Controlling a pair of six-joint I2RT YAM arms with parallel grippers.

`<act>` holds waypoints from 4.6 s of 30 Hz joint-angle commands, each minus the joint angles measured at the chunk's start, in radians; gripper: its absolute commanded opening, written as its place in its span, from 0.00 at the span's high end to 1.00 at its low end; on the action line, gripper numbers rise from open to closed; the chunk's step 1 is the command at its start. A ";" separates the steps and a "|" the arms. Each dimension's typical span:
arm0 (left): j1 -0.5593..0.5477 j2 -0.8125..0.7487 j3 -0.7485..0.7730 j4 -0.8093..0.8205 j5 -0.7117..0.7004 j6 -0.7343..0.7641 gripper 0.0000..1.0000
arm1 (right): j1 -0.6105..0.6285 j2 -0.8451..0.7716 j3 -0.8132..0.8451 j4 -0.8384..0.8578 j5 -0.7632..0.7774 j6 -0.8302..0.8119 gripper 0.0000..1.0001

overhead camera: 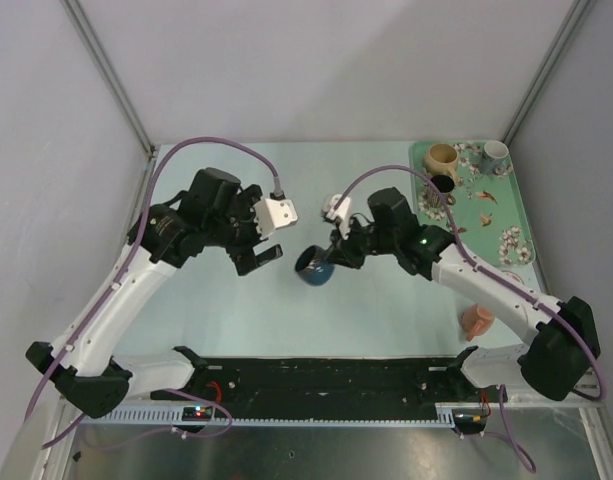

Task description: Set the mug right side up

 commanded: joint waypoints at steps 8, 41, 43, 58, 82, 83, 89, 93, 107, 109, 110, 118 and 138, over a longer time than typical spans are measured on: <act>0.039 -0.033 0.080 0.115 -0.036 -0.067 0.00 | -0.462 -0.203 -0.173 0.137 0.086 0.092 1.00; 0.227 0.192 0.150 0.181 -0.020 -0.124 0.00 | -1.230 0.581 0.150 0.783 -0.069 -0.012 1.00; 0.233 0.212 0.169 0.184 -0.027 -0.120 0.00 | -1.221 0.619 0.174 0.769 -0.081 -0.042 1.00; 0.242 0.324 0.291 0.189 -0.028 -0.111 0.00 | -1.221 0.697 0.232 0.526 -0.029 -0.214 0.73; 0.252 0.161 0.149 0.195 0.010 -0.097 0.00 | -1.223 0.149 0.180 -0.103 0.576 0.496 0.01; 0.252 0.142 0.130 0.194 0.006 -0.093 0.00 | -1.239 0.118 0.164 -0.159 0.570 0.537 0.01; 0.249 0.040 0.018 0.196 0.016 -0.087 0.00 | -1.433 -0.084 -0.061 -0.274 0.292 0.635 0.01; 0.230 -0.014 -0.028 0.196 0.025 -0.092 0.00 | -1.470 -0.179 -0.149 -0.350 0.485 0.680 0.01; 0.187 -0.140 -0.126 0.197 0.058 -0.109 0.00 | -1.836 -0.237 -0.361 -0.452 0.464 1.136 0.06; 0.186 -0.155 -0.137 0.197 0.056 -0.105 0.00 | -1.839 -0.218 -0.365 -0.448 0.429 1.177 0.09; 0.186 -0.162 -0.141 0.197 0.055 -0.104 0.00 | -1.839 -0.201 -0.366 -0.447 0.410 1.196 0.10; 0.184 -0.220 -0.177 0.201 0.038 -0.078 0.00 | -1.824 -0.119 -0.373 -0.399 0.400 1.305 0.14; 0.184 -0.262 -0.225 0.213 0.032 -0.061 0.00 | -1.634 0.046 -0.392 -0.264 0.382 1.065 0.99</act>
